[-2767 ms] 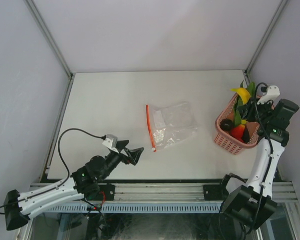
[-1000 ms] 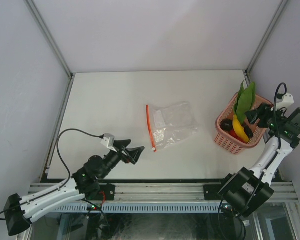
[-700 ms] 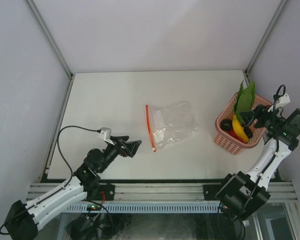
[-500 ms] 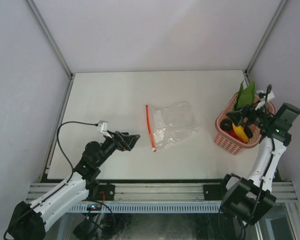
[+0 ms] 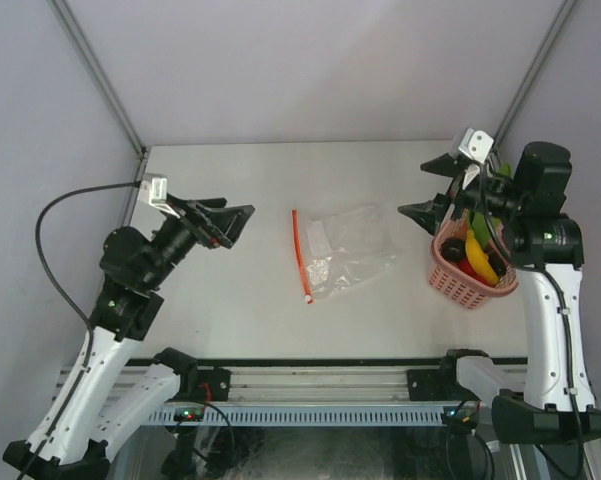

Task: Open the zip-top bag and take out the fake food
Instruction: Reset both arms

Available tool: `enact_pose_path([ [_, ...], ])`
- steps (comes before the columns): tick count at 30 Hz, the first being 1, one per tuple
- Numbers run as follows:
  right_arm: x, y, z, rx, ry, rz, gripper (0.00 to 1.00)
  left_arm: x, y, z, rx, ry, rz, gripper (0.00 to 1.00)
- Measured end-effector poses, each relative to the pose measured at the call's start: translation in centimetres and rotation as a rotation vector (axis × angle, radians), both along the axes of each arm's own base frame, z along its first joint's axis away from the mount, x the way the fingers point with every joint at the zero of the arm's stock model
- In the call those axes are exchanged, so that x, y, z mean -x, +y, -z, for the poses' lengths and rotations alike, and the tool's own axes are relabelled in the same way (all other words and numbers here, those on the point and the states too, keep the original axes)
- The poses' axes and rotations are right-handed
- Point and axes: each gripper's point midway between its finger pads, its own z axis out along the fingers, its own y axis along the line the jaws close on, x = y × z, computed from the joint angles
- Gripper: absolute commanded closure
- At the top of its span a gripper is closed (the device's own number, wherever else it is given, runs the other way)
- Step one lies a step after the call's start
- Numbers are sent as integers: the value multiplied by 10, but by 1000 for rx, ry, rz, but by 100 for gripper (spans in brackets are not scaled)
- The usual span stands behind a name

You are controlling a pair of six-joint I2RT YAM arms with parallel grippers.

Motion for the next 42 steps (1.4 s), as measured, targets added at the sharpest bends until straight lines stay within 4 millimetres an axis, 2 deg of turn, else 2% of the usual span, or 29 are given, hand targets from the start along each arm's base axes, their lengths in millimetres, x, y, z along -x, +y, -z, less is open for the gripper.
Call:
enact_pose_path([
  [5, 6, -1, -49, 7, -75, 35, 1, 11, 11, -50, -82, -55, -26, 0],
  [9, 16, -7, -75, -22, -83, 70, 1, 21, 22, -81, -141, -87, -60, 0],
  [13, 21, -21, -91, -75, -55, 127, 1, 35, 34, -111, -174, -131, -90, 0],
  [20, 29, -36, -106, -182, 28, 175, 1, 59, 49, -144, -197, -184, -119, 0],
  [25, 43, -31, -121, -208, 25, 139, 1, 68, 55, -151, -205, -188, -130, 0],
  [31, 56, -26, -127, -217, 17, 127, 1, 71, 57, -144, -228, -170, -130, 0],
  [42, 60, -32, -134, -260, 51, 192, 1, 79, 63, -141, -238, -178, -141, 0],
])
